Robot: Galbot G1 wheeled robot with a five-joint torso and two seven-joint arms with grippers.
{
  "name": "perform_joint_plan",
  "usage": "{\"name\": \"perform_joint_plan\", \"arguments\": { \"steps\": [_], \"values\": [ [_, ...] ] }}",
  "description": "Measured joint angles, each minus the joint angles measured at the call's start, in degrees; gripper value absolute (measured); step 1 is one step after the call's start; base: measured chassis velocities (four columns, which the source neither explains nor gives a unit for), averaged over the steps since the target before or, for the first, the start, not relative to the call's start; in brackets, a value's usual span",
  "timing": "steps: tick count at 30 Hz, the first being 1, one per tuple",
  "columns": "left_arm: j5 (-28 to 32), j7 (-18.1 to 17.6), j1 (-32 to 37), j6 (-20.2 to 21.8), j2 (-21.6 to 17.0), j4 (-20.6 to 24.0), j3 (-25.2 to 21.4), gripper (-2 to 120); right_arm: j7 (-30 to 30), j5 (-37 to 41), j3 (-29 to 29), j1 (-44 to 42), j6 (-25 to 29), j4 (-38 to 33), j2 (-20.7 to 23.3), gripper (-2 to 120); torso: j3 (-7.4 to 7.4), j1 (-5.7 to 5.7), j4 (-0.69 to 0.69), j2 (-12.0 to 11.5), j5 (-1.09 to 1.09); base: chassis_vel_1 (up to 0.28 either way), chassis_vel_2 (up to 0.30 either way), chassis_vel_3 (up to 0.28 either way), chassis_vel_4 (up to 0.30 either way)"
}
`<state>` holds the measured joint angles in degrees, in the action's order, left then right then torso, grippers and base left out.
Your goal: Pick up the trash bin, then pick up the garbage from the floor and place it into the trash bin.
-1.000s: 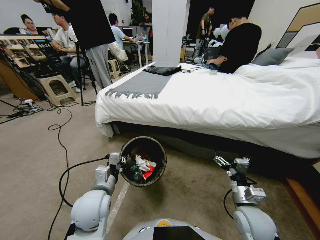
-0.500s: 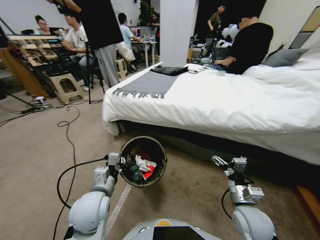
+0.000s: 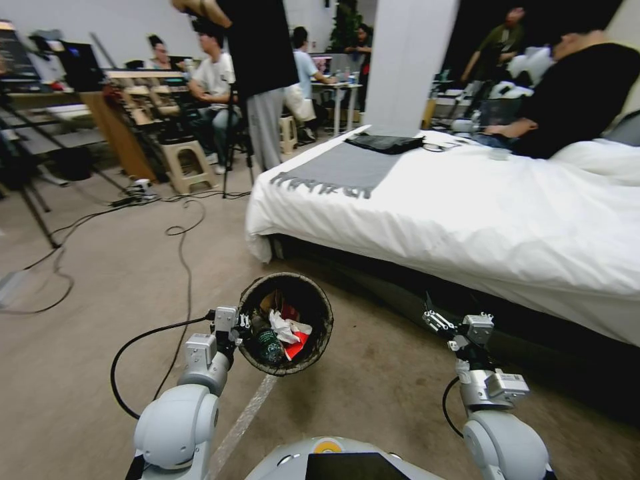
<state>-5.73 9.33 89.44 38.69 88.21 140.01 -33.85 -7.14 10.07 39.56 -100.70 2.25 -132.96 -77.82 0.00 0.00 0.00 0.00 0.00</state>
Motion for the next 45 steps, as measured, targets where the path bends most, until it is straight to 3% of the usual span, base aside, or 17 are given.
{"name": "perform_joint_plan", "arguments": {
  "steps": [45],
  "values": [
    [1.5,0.0,-0.9,0.0,-0.2,-0.3,-0.9,1,-1.4,0.7,-1.1,1.7,-2.7,0.4,-0.5,100,0.00,0.00,0.00,0.0,0.00,0.109,0.116,0.113,0.111]
  ]
}}
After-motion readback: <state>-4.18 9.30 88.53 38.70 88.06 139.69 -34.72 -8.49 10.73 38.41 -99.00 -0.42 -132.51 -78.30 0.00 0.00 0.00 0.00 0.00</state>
